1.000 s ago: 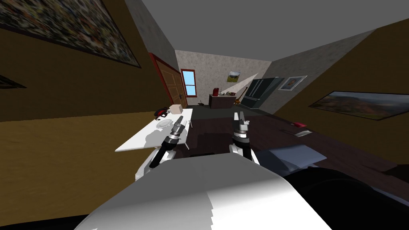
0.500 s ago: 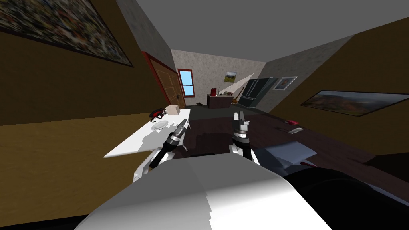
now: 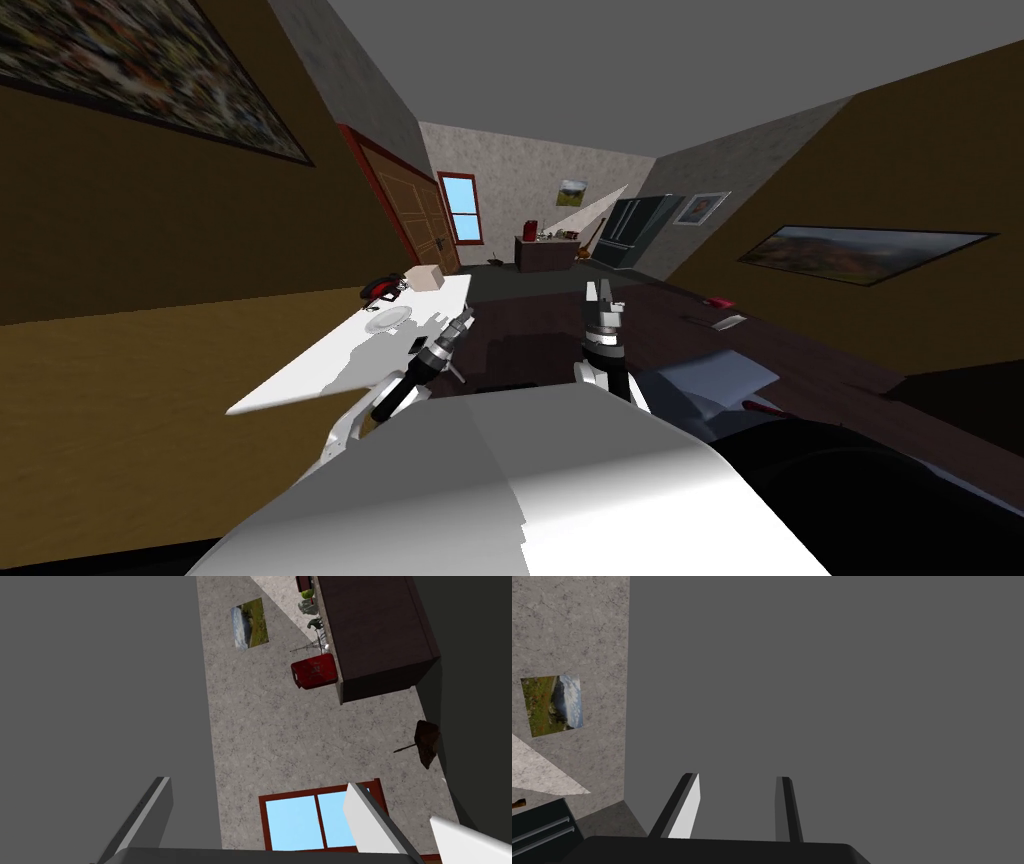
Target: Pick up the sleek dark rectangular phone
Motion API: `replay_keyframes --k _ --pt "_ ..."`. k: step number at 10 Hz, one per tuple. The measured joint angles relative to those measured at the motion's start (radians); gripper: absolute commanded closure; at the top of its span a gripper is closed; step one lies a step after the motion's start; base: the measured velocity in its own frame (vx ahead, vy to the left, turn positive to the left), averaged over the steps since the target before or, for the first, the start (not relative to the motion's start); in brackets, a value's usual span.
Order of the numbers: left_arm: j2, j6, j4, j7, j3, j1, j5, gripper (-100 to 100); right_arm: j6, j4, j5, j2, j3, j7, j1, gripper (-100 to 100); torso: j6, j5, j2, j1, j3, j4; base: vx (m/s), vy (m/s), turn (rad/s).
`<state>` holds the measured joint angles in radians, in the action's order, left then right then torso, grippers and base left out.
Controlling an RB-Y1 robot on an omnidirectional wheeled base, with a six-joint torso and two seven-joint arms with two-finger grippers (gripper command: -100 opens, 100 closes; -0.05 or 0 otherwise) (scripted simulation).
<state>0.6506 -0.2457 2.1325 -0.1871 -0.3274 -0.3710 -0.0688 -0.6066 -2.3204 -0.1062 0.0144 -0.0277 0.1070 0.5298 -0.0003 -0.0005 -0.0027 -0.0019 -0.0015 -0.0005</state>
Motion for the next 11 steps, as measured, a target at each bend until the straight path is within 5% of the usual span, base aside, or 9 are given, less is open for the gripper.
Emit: replay_keyframes --k 11 --pt "0.322 0.066 -0.103 0.022 -0.089 -0.027 -0.018 -100 0.000 0.000 0.000 0.000 0.000 0.000 0.000 0 0.000 0.000 -0.002 0.001 -0.001 -0.001 0.080 -0.030 -0.021"
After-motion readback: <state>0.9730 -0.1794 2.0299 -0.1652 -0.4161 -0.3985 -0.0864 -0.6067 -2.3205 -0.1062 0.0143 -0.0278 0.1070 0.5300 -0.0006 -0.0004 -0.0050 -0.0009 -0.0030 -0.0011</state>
